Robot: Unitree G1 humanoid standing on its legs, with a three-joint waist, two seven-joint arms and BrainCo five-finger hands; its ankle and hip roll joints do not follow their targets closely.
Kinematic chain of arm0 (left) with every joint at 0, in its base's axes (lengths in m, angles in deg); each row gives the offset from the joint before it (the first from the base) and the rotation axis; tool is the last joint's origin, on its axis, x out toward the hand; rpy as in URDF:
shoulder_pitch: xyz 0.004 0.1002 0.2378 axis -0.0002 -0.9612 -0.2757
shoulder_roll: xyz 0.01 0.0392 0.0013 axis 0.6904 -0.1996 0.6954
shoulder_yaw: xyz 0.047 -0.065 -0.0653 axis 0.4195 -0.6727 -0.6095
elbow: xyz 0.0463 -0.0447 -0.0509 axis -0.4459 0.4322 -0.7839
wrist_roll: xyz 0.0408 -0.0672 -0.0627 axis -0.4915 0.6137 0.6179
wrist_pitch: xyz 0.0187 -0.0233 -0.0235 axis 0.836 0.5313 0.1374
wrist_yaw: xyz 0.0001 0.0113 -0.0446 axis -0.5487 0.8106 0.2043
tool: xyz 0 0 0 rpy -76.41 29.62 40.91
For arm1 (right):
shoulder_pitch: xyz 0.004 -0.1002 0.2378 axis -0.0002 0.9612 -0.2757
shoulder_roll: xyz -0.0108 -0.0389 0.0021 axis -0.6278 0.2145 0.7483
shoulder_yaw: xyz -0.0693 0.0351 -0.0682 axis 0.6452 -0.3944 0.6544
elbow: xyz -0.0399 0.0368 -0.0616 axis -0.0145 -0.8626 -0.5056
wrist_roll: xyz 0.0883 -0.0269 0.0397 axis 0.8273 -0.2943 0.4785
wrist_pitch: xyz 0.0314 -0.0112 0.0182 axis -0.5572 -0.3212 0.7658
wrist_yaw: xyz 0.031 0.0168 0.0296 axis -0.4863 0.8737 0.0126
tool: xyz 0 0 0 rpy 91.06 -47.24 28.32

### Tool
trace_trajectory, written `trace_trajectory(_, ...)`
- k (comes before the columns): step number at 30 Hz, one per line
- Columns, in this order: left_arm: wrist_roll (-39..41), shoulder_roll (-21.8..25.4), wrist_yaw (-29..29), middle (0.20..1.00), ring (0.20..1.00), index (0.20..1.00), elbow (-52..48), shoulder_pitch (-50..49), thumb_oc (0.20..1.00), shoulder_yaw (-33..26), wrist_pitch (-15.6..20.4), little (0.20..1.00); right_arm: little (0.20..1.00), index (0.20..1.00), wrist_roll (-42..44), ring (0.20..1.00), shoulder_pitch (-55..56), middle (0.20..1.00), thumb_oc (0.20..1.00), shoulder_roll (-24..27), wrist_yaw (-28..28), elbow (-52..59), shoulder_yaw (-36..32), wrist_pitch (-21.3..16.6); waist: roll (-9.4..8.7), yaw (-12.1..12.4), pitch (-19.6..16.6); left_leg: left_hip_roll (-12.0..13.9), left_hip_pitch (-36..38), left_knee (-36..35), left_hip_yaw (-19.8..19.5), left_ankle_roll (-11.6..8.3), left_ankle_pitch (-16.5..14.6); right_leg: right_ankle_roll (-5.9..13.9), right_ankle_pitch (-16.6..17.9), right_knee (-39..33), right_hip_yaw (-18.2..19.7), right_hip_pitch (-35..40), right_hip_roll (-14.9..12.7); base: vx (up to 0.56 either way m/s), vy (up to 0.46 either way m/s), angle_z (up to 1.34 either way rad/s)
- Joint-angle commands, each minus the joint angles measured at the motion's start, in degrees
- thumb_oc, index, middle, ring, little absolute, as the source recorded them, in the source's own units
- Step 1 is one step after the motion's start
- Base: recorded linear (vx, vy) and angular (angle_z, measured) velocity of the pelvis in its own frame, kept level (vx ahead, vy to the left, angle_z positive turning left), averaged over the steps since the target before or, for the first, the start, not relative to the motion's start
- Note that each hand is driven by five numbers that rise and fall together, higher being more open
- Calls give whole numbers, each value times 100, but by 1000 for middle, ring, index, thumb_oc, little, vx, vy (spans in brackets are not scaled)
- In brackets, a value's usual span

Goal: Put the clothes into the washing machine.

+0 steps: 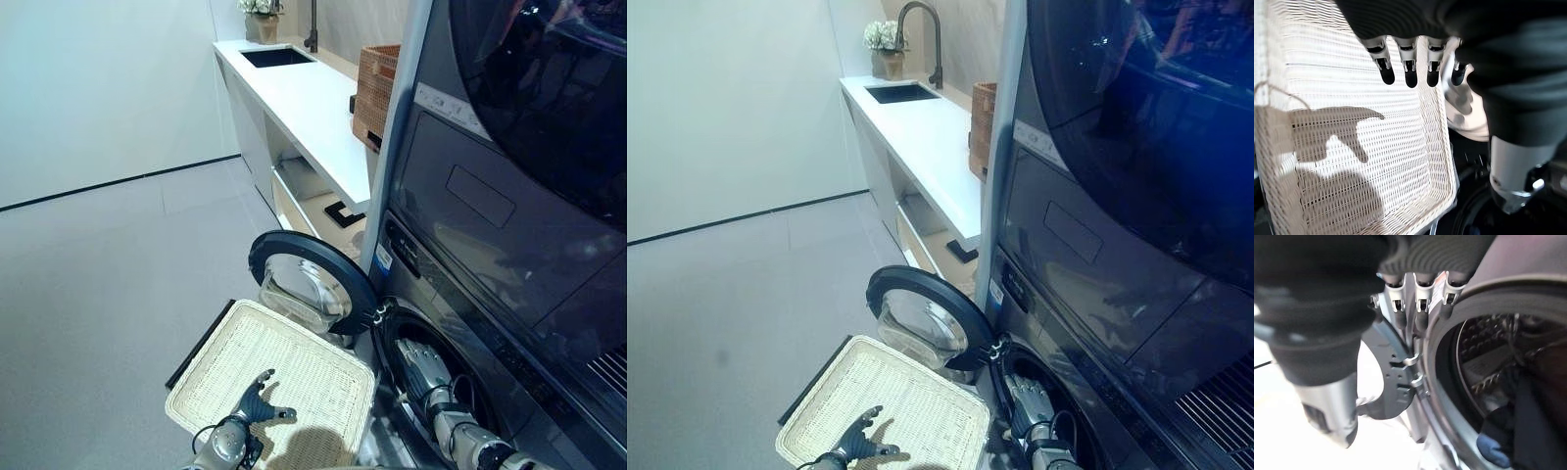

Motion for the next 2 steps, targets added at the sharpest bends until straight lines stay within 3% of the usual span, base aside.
trace_trajectory(1, 14, -88, -7, 1000, 1000, 1000, 165, 503, 1000, 69, 19, 1000, 1000, 1000, -200, 1000, -578, 1000, 1000, -139, -261, -80, 289, -380, -168, 40, 207, -117, -21, 219, -420, -3, -264, 451, -421, 315, 582, 255, -170, -3, -60, -2)
trace_trajectory(2, 10, -80, 1, 1000, 1000, 1000, 161, 502, 1000, 59, 29, 1000, 1000, 1000, -200, 1000, -584, 1000, 1000, -140, -293, -73, 301, -408, -168, 43, 203, -114, -12, 219, -430, -2, -268, 446, -440, 332, 580, 261, -165, 4, -37, 0)
